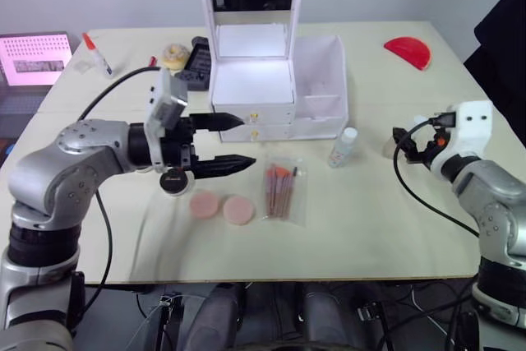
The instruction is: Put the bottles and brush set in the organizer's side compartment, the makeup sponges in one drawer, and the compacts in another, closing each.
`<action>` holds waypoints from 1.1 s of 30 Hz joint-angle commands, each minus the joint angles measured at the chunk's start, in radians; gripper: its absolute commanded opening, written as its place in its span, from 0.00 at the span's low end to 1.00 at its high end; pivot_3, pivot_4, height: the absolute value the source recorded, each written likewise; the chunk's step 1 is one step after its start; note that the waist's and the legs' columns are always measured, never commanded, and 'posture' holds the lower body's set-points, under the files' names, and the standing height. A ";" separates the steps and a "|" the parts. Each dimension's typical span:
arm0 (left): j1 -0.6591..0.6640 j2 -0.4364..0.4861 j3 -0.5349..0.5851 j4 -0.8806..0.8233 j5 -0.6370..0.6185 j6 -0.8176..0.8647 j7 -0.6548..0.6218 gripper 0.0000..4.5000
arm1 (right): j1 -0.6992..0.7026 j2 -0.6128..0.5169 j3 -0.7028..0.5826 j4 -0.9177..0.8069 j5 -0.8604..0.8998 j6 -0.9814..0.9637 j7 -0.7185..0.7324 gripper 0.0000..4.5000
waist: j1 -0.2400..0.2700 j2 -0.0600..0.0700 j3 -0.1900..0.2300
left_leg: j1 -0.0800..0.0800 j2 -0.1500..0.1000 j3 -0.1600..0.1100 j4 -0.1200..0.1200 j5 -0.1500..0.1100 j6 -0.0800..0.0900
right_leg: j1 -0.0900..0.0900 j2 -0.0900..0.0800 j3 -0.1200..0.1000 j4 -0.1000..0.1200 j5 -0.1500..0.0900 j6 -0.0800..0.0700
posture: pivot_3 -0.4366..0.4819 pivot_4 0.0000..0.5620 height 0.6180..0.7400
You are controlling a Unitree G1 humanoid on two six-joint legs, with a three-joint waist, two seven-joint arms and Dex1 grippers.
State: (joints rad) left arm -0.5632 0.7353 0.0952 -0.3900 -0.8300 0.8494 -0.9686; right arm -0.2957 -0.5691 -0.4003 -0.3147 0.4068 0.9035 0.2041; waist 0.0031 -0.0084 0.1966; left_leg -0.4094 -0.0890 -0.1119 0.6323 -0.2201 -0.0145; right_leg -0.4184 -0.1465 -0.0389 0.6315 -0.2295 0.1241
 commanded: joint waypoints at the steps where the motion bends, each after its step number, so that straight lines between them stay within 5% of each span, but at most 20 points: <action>1: -0.013 0.013 0.030 -0.035 -0.031 0.006 0.018 0.98 | -0.029 0.003 -0.017 -0.012 -0.002 -0.031 -0.007 0.98 | 0.001 0.000 0.000 | 0.000 0.000 0.000 0.000 0.000 0.000 | 0.000 0.000 0.000 0.000 0.000 0.000 | 0.48 0.27 0.97; 15: -0.009 0.032 0.037 -0.049 -0.060 0.021 0.058 0.98 | -0.061 0.012 -0.011 0.040 0.003 -0.055 -0.007 0.98 | 0.000 0.000 0.000 | 0.000 0.001 0.000 0.000 0.000 0.000 | 0.000 0.003 0.003 0.000 0.000 -0.001 | 0.48 0.27 0.97; 18: -0.003 0.039 0.038 -0.049 -0.064 0.019 0.062 1.00 | -0.062 0.014 -0.011 0.039 0.003 -0.063 -0.009 0.80 | 0.000 0.000 0.000 | 0.001 0.001 0.000 0.000 0.000 0.000 | 0.000 0.003 0.003 0.000 0.000 -0.001 | 0.48 0.27 0.97; 24: 0.012 0.046 0.034 -0.052 -0.064 0.013 0.066 1.00 | -0.066 0.015 -0.005 0.033 0.007 -0.058 -0.004 0.17 | 0.001 0.000 0.000 | 0.001 0.001 0.000 0.000 0.000 0.000 | 0.000 0.003 0.003 0.000 0.000 -0.001 | 0.48 0.27 0.97; 33: 0.016 0.047 0.034 -0.044 -0.060 0.005 0.066 1.00 | -0.073 0.001 -0.007 0.011 0.019 -0.047 0.008 0.17 | 0.001 0.000 0.000 | 0.001 0.001 0.001 0.000 0.000 0.000 | 0.000 0.003 0.003 0.000 0.000 -0.001 | 0.48 0.27 0.97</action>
State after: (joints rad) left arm -0.5449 0.7733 0.1002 -0.4150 -0.8814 0.8683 -0.9031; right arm -0.3431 -0.5581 -0.3955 -0.2536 0.4123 0.8667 0.2047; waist 0.0038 -0.0084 0.1966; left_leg -0.4088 -0.0878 -0.1113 0.6321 -0.2202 -0.0145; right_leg -0.4187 -0.1431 -0.0355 0.6313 -0.2290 0.1231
